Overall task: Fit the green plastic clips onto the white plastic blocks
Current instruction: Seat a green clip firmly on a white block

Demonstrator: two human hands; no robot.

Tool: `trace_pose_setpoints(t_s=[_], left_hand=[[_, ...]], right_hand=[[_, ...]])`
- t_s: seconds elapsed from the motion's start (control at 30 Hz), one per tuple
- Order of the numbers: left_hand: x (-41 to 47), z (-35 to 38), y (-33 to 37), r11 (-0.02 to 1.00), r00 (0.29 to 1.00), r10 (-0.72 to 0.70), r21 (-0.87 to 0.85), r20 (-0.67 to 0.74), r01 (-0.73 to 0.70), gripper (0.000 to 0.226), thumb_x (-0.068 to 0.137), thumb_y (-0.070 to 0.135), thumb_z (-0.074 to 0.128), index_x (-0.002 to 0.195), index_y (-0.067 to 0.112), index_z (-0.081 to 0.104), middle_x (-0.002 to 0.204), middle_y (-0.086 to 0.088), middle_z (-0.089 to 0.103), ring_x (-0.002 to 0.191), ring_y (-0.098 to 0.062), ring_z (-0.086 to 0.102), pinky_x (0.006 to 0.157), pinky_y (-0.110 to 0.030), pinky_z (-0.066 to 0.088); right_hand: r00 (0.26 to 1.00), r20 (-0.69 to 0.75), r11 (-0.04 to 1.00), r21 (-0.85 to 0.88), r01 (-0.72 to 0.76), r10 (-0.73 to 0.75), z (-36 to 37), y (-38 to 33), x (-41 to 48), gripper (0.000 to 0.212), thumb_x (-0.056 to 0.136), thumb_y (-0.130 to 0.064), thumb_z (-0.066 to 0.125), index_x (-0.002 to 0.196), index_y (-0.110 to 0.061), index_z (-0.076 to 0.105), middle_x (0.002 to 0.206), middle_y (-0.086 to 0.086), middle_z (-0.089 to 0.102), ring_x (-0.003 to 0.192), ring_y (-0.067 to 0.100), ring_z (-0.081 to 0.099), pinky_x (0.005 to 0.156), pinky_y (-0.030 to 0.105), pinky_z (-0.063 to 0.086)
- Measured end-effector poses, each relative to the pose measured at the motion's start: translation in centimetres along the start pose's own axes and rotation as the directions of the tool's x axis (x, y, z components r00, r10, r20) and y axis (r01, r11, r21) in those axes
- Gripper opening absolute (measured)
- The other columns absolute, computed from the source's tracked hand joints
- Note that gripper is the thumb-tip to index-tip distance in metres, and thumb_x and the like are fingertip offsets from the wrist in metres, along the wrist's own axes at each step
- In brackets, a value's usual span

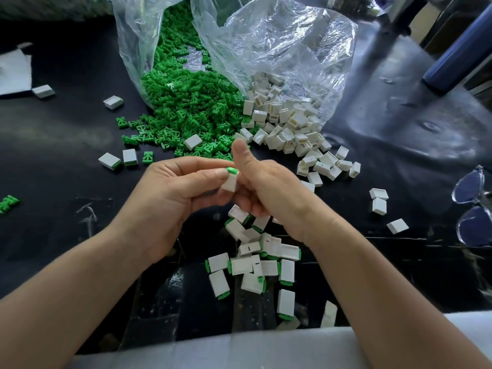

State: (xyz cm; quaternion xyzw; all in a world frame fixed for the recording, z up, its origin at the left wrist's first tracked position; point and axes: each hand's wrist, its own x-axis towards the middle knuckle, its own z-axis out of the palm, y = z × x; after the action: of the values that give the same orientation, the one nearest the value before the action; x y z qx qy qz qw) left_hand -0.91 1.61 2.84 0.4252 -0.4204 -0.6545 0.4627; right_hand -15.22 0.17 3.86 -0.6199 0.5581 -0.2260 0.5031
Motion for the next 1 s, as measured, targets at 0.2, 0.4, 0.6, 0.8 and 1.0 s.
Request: trace_pose_setpoints(t_s=[0.2,0.4,0.6,0.8,1.0], left_hand=[[-0.3,0.0,0.0,0.991,1.0,0.014,0.132,0.027,-0.017,0.025,0.049,0.029,0.071,0.071,0.017,0.076,0.06,-0.002,0.068,0.05,-0.007,0.059,0.042,-0.015,0.042],[-0.8,0.4,0.0,0.937,0.975,-0.076,0.349,0.211,-0.002,0.03,0.047,0.026,0.088,0.075,0.021,0.076,0.059,-0.003,0.067,0.048,-0.006,0.054,0.041,-0.015,0.038],[-0.6,0.4,0.0,0.963,0.991,-0.034,0.27,0.128,-0.002,0.038,0.05,0.044,0.07,0.074,0.015,0.075,0.062,-0.003,0.069,0.048,-0.006,0.054,0.04,-0.014,0.037],[-0.5,0.2,0.0,0.956,0.994,-0.037,0.292,0.101,0.006,0.036,0.051,0.042,0.069,0.073,0.014,0.075,0.064,-0.004,0.069,0.05,-0.006,0.056,0.04,-0.014,0.038],[-0.3,0.1,-0.3,0.963,1.0,-0.018,0.267,-0.01,0.02,0.021,0.061,0.018,0.072,0.081,0.013,0.074,0.064,-0.002,0.069,0.051,-0.007,0.059,0.041,-0.015,0.041]], right_hand=[[0.958,-0.273,0.936,-0.351,-0.019,-0.083,-2.8,0.7,0.2,0.041,0.089,-0.047,0.05,0.068,-0.014,0.062,0.055,-0.007,0.058,0.056,0.003,0.05,0.055,0.025,0.037],[0.922,-0.386,0.828,-0.525,-0.197,-0.026,-6.2,1.6,-0.2,0.016,0.082,-0.032,0.065,0.068,-0.031,0.057,0.07,-0.015,0.051,0.081,0.012,0.055,0.079,0.028,0.046],[0.936,-0.342,0.768,-0.574,-0.284,0.09,-6.9,1.7,-0.6,0.015,0.075,-0.022,0.074,0.07,-0.028,0.06,0.084,-0.006,0.062,0.085,0.015,0.059,0.081,0.028,0.048],[0.958,-0.276,0.703,-0.668,-0.247,0.074,-6.4,1.7,-0.4,0.013,0.079,-0.019,0.07,0.075,-0.026,0.06,0.081,-0.007,0.056,0.085,0.015,0.054,0.08,0.029,0.047],[0.949,-0.302,0.929,-0.368,-0.031,-0.088,-4.9,1.4,-0.3,0.019,0.079,-0.019,0.071,0.07,-0.028,0.057,0.07,-0.01,0.056,0.064,0.006,0.053,0.06,0.019,0.043]])
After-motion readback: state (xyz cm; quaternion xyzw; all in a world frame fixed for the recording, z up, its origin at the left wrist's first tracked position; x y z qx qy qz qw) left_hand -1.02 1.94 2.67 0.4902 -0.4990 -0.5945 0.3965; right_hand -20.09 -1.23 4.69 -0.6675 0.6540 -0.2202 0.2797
